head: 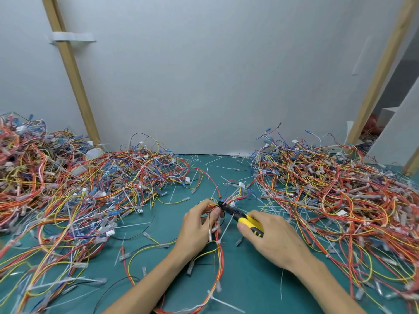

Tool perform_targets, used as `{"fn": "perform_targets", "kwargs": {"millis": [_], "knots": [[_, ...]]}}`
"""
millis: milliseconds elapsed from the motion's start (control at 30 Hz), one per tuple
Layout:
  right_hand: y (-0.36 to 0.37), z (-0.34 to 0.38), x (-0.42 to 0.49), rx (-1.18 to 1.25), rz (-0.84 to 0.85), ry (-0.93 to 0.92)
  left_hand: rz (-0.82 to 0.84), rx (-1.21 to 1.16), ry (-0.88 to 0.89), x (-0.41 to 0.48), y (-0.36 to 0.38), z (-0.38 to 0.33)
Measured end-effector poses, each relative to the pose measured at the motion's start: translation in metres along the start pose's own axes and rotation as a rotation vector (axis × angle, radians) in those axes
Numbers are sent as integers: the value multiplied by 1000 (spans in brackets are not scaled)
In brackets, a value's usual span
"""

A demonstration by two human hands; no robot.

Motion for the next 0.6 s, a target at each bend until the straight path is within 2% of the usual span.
{"fn": "perform_targets", "kwargs": {"millis": [600], "knots": [[6,4,-7,-22,-55,117,-26,106,22,1,-3,2]]}}
Point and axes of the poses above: each hand's wrist, its own x-axis towards the middle knuckle, its own y-axis out of the palm, z = x × y, the point moved 10 cm from there along x, towards the middle knuckle, and after that the axes turned 6 degrees about z, right-handed, at the moved point
